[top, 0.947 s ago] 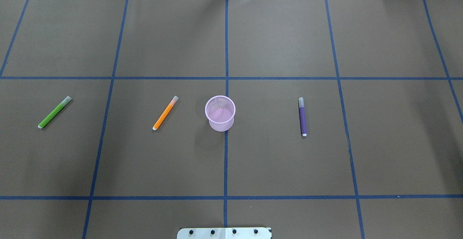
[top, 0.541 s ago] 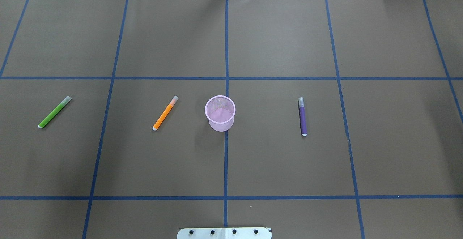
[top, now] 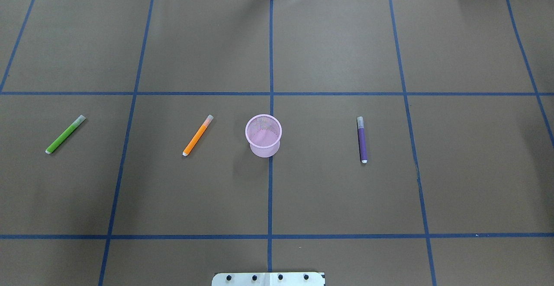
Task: Collect pens into pen holder
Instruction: 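Grasp the yellow marker near the robot with the right gripper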
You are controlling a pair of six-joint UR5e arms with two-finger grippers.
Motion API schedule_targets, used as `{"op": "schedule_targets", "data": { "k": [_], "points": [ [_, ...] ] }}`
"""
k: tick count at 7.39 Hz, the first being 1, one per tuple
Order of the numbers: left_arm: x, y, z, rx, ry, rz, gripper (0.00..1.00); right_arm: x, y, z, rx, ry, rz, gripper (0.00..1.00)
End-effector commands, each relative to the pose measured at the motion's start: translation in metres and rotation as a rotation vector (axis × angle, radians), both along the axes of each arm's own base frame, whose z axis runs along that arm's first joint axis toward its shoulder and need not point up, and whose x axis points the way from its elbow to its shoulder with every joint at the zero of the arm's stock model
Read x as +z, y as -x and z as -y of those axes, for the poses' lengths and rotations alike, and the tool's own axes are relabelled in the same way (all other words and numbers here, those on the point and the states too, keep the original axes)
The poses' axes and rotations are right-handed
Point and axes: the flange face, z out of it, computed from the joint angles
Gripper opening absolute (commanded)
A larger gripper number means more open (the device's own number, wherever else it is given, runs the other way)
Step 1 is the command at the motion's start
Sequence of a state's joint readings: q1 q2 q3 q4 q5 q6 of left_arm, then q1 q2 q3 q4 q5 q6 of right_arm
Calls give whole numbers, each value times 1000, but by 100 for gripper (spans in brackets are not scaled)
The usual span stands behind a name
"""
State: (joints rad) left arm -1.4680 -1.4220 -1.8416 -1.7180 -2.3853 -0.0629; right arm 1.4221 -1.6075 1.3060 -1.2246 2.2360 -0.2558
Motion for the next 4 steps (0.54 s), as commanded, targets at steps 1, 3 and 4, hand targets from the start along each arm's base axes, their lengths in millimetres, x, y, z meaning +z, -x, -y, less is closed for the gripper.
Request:
{"op": "schedule_targets", "data": {
  "k": [1, 3, 4],
  "points": [
    [0, 0, 1, 0, -1, 0, 100, 12, 9, -6, -20, 27, 10, 85],
    [0, 0, 0, 0, -1, 0, 100, 18, 16, -10, -41, 38, 7, 79],
    [0, 0, 0, 0, -1, 0, 100, 26, 16, -13, -43, 51, 3, 76]
  ]
}}
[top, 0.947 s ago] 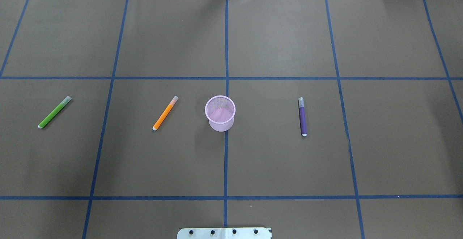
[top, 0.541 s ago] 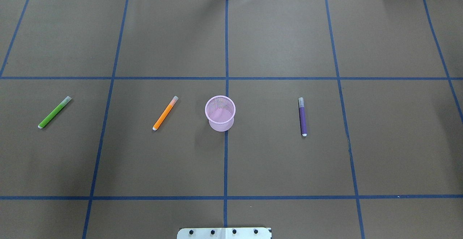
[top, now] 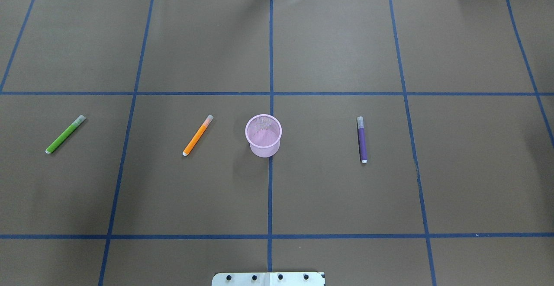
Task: Collect pens into pen holder
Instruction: 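Grasp the yellow marker near the robot with the right gripper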
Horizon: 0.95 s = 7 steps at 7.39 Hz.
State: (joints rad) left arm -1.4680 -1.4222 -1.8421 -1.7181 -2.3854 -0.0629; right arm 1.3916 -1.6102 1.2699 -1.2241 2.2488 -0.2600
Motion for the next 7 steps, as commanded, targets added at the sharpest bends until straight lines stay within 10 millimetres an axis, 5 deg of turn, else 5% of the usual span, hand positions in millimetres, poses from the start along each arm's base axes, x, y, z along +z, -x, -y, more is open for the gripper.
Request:
{"op": "schedule_targets", "data": {
  "k": [1, 7],
  "points": [
    [0, 0, 1, 0, 0, 0, 100, 10, 2, -4, -11, 17, -8, 73],
    [-3, 0, 1, -1, -5, 1, 100, 23, 3, -3, -12, 44, -13, 65]
  ]
}}
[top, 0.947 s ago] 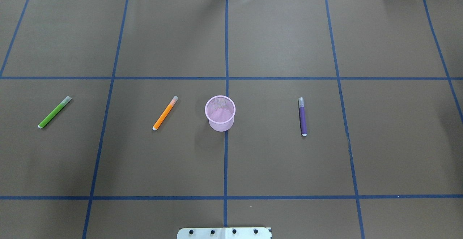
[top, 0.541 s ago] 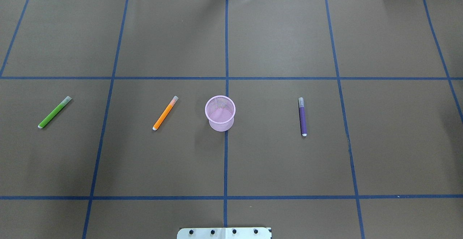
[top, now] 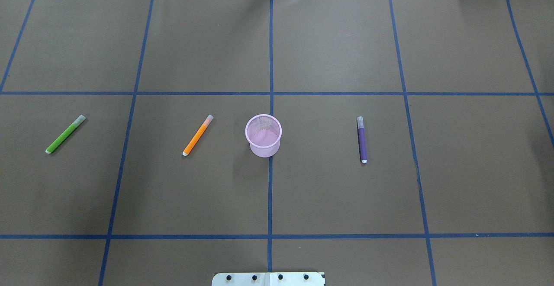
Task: Collect pens into pen holder
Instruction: 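Lift the yellow marker and carry it toward the lilac cup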
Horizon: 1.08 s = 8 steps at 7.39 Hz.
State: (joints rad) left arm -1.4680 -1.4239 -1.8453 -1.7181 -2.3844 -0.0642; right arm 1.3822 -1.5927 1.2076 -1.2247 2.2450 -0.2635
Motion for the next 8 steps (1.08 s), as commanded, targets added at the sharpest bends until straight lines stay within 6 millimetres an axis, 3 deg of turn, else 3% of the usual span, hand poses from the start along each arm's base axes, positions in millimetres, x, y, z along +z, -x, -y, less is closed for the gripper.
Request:
{"op": "schedule_targets", "data": {
  "k": [1, 6, 7, 8],
  "points": [
    [0, 0, 0, 0, 0, 1, 100, 3, 0, -1, -2, 6, -2, 63],
    [-2, 0, 2, 0, -3, 0, 100, 10, 3, -5, -11, 18, -7, 61],
    [-2, 0, 2, 0, -3, 0, 100, 11, 4, -5, -12, 20, -8, 58],
    [-2, 0, 2, 0, -4, 0, 100, 11, 4, -5, -14, 20, -8, 49]
  ]
}}
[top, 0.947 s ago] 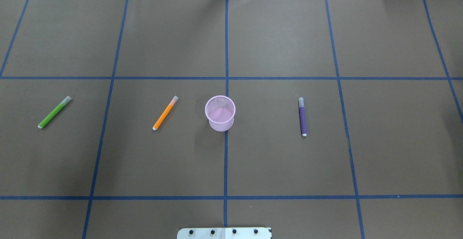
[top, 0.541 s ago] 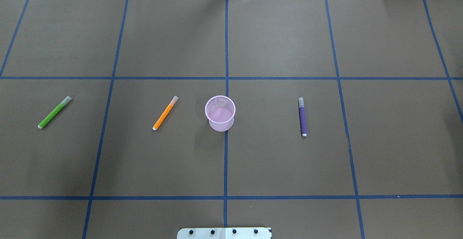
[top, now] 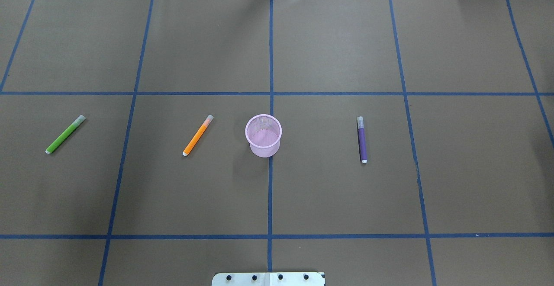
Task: Collect pens into pen holder
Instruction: 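Lift the yellow marker and carry it toward the lilac cup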
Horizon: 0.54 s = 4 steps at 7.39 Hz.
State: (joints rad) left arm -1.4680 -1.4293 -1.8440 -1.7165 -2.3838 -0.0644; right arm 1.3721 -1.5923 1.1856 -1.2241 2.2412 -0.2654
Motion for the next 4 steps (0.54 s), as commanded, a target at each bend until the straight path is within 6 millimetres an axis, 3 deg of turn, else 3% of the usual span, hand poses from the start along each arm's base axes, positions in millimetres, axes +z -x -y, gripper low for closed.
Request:
{"op": "schedule_targets", "data": {
  "k": [1, 2, 4],
  "points": [
    [0, 0, 0, 0, 0, 0, 100, 1, 1, 0, -2, 1, 0, 26],
    [0, 0, 0, 0, 0, 0, 100, 1, 1, 0, -2, 1, 0, 0],
    [-1, 0, 1, 0, -2, 0, 100, 1, 1, -1, -19, -9, 6, 0]
  ]
}}
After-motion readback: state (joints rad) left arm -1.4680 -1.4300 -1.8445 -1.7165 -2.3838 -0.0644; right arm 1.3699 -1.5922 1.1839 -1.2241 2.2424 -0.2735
